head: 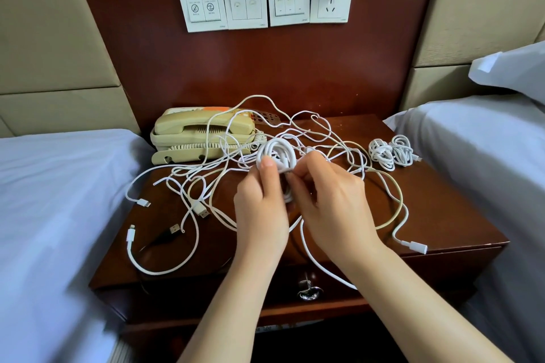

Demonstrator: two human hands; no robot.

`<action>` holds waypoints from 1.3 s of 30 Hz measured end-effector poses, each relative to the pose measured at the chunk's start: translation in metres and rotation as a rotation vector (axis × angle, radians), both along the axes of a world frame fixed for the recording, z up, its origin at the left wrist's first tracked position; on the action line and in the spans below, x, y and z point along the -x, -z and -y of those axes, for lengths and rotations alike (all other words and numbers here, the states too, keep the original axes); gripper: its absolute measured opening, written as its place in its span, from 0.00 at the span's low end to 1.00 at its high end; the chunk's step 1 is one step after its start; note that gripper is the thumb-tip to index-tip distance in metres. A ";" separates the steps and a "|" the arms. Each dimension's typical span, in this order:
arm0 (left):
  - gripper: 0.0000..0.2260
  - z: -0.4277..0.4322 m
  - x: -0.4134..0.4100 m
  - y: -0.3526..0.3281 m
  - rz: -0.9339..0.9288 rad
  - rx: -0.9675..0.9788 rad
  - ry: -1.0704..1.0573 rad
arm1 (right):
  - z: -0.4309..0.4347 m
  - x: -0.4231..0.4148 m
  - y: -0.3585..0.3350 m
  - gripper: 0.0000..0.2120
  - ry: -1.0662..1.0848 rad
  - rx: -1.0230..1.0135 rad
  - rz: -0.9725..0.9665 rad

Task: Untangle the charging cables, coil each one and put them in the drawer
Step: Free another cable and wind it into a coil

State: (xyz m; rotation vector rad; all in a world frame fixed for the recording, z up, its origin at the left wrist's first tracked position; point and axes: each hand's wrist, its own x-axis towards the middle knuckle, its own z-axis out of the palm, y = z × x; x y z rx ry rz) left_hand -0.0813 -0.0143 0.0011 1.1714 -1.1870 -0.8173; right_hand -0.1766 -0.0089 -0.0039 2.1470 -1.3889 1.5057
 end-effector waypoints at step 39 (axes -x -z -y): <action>0.10 0.003 0.077 0.007 0.395 0.025 0.340 | 0.011 0.133 0.001 0.09 0.087 -0.158 0.212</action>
